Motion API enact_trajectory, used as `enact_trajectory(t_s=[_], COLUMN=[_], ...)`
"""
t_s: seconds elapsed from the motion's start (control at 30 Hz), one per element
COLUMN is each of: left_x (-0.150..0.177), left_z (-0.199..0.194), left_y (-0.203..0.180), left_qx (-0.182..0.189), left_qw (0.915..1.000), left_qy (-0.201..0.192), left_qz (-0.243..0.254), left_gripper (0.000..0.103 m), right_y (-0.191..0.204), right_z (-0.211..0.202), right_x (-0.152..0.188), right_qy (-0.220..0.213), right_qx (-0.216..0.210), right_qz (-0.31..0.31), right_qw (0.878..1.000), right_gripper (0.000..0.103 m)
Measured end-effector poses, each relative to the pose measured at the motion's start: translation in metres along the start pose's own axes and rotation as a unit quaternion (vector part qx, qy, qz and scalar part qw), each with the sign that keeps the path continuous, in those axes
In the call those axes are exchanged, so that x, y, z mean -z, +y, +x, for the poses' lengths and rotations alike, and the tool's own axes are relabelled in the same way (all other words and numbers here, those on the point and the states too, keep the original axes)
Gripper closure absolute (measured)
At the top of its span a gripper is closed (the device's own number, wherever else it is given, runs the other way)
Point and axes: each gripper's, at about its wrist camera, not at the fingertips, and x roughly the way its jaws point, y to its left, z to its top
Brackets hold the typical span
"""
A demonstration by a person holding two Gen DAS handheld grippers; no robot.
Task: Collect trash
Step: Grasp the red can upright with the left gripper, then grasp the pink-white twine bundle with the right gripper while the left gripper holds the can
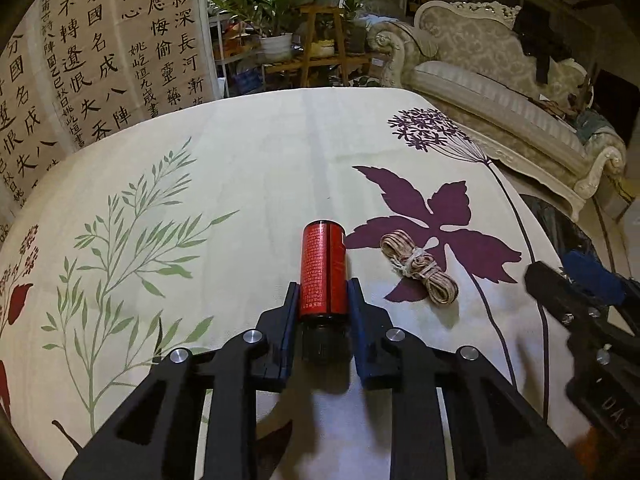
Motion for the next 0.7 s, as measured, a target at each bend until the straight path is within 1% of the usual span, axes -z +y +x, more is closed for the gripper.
enact_trajectory(t_s=[0.17,0.3,0.37,0.43,0.5,0.57,0.6,0.63,0.7], left_x=[0.003,0.005,0.006,0.007,0.008,0.009,0.009,0.009,0.009], left_z=[-0.008,-0.014,-0.016,-0.018,-0.018,-0.019,-0.019,-0.019,-0.019], left_y=[0.015,0.032,0.041,0.048,0.054,0.059,0.06,0.061,0.063], left_qx=[-0.006,-0.016,-0.02,-0.026,-0.03,-0.029,-0.029,-0.029,-0.028], left_qw=[0.9999,0.9995,0.9993,0.9991,0.9989,0.9987,0.9987,0.9986,0.9986], left_qy=[-0.008,-0.015,-0.018,-0.02,-0.021,-0.021,-0.021,-0.021,-0.021], left_qz=[-0.011,-0.021,-0.026,-0.028,-0.031,-0.036,-0.037,-0.039,-0.041], left_gripper=[0.078,0.078,0.078,0.078,0.078,0.078,0.078,0.078,0.078], right_y=[0.02,0.038,0.047,0.056,0.061,0.064,0.064,0.064,0.065], right_z=[0.009,0.021,0.026,0.032,0.038,0.043,0.045,0.046,0.046], right_x=[-0.004,-0.006,-0.008,-0.009,-0.01,-0.011,-0.011,-0.01,-0.011], right_qy=[0.009,0.026,0.032,0.041,0.049,0.059,0.065,0.069,0.069], right_qx=[-0.016,-0.031,-0.034,-0.035,-0.037,-0.038,-0.036,-0.035,-0.032], right_qz=[-0.021,-0.041,-0.052,-0.063,-0.069,-0.073,-0.074,-0.075,-0.079], right_qw=[1.0,0.998,0.998,0.997,0.996,0.995,0.994,0.994,0.994], right_gripper=[0.047,0.047,0.049,0.058,0.059,0.065,0.073,0.078,0.081])
